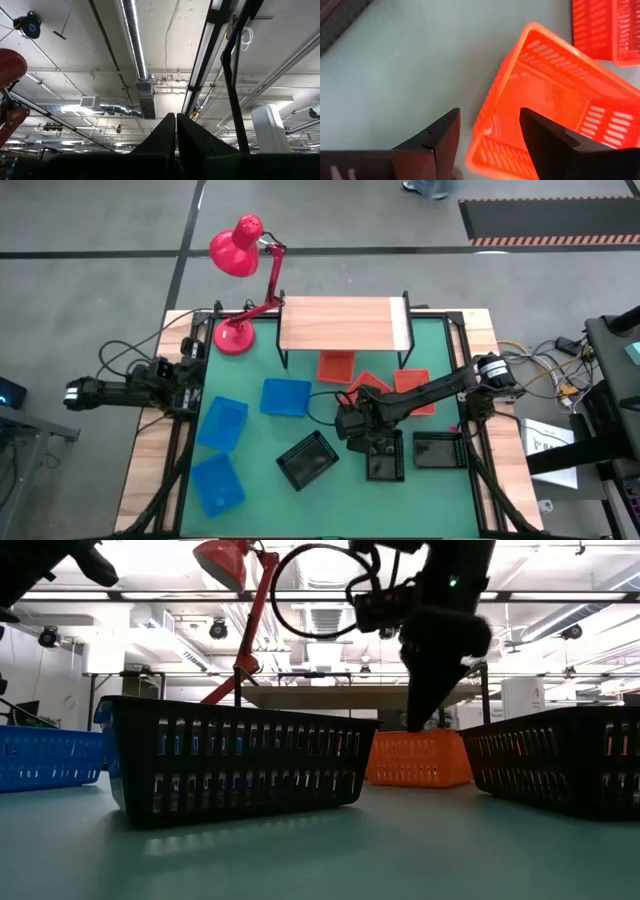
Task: Stack baskets on shelf by color
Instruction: Put the bottom left orange bin on the shelf
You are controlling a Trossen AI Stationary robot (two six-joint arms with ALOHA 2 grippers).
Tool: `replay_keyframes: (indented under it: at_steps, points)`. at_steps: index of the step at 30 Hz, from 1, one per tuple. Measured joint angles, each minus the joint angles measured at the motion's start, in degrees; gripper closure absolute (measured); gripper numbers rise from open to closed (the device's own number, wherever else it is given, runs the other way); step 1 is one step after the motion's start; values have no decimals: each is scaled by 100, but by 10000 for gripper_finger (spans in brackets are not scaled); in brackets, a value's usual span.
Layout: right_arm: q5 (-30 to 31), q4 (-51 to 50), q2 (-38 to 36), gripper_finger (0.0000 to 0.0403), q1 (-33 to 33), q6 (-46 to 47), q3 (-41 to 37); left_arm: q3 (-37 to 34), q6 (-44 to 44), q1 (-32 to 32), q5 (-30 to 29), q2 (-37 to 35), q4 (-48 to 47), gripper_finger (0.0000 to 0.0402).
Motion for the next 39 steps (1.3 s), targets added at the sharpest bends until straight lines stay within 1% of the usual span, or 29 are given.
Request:
replay_keyframes:
  at_steps: [7, 10, 14, 26, 33, 39]
  points:
    - [13, 472, 7, 205, -161, -25, -368, 0, 1, 1, 0, 0, 3, 402]
    - [7, 701, 7, 217, -164, -28, -463, 0, 1, 1, 0, 0, 3, 402]
    - [0, 889, 7, 251, -178, 126, -530, 0, 1, -1, 0, 0, 3, 402]
    - [-28, 997, 7, 386, -181, 565, -616, 0, 1, 0, -2, 0, 3, 402]
    - [-357, 915, -72, 391, -98, 804, -548, 0, 10, 1, -2, 0, 2, 402]
    - [-713, 458, -210, 391, 33, 403, -180, -1, 12, -1, -4, 0, 1, 402]
